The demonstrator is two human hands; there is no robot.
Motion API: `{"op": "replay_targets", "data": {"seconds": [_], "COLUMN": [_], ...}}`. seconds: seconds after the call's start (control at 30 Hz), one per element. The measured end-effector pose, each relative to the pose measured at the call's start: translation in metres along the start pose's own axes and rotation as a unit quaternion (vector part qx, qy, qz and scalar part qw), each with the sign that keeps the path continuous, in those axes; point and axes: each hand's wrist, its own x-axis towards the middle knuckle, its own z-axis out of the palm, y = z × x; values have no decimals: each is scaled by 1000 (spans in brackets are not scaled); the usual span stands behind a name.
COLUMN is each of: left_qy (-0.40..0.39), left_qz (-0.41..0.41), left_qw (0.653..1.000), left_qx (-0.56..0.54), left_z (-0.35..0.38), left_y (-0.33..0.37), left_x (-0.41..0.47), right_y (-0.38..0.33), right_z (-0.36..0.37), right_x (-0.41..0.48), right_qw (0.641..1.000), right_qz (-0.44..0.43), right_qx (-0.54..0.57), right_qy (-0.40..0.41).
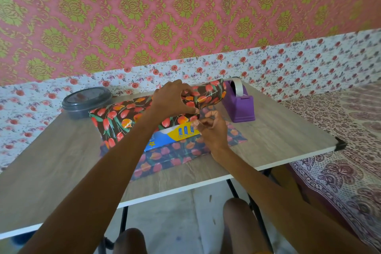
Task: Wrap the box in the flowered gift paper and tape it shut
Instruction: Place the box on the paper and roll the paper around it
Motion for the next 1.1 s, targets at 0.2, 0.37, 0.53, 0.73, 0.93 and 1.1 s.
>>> {"op": "replay_targets", "data": {"seconds": [0.2, 0.37, 0.53, 0.73, 0.93, 1.1], "left_qy": [6, 15, 22, 30, 31, 34], "left_qz": [-3, -2, 1, 15, 19, 17], "left_qw": [1000, 1000, 1000, 999, 999, 999], "left_qx": [4, 9, 16, 14, 14, 6], "left_z": [2, 5, 7, 9, 10, 9], "left_y": [-1, -4, -4, -5, -5, -7], "left_x": [1, 1, 0, -1, -1, -1], "right_y": [1, 6, 3, 13, 16, 17], "right_z": [4, 11, 16, 17, 18, 7], "right_x": [0, 5, 11, 10, 9, 9], "right_qw": [999, 1000, 998, 997, 983, 952], "right_qz": [24, 22, 42, 4, -60, -114], "right_qx": [37, -5, -37, -57, -163, -280], "right_qy": [-12, 17, 30, 42, 62, 43]}}
